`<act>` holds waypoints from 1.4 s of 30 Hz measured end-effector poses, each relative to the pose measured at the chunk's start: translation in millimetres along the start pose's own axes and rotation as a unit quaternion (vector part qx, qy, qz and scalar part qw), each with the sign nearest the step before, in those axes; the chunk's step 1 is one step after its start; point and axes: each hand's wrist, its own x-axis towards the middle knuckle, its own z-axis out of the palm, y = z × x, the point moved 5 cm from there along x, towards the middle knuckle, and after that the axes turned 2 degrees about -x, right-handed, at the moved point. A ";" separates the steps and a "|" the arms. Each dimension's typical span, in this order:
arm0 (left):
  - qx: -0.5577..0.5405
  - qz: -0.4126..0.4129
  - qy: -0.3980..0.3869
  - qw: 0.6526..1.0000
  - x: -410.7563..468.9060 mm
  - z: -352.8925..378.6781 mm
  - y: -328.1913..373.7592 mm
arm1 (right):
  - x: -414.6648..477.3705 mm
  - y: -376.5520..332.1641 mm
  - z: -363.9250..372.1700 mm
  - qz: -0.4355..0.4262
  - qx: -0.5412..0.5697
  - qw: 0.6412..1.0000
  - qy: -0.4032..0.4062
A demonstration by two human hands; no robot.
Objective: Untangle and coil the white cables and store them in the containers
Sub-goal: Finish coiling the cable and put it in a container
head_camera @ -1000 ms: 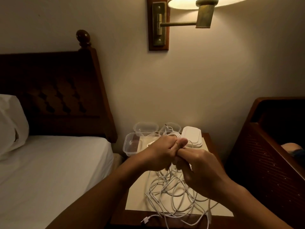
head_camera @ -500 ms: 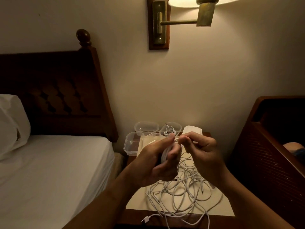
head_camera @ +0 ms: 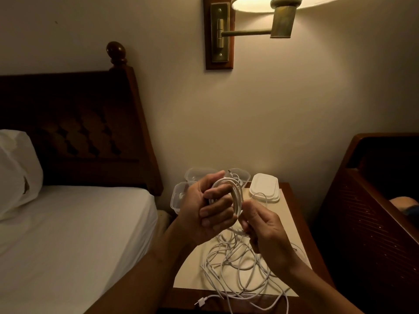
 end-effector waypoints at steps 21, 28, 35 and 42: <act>0.000 -0.013 -0.018 1.000 4.1 3.5 -7.0 | 11.1 6.8 -14.0 0.032 -0.032 0.999 -0.014; -0.019 -0.002 0.009 1.000 2.8 -13.0 -1.1 | -1.1 0.4 1.7 -0.032 -0.020 0.999 0.007; 0.021 0.023 0.063 0.998 5.3 -21.1 -5.7 | 2.3 13.9 2.1 -0.056 -0.264 0.962 0.029; 0.065 0.099 0.252 0.960 1.0 -18.6 -12.8 | 10.1 6.5 -12.4 -0.068 -0.334 0.940 0.017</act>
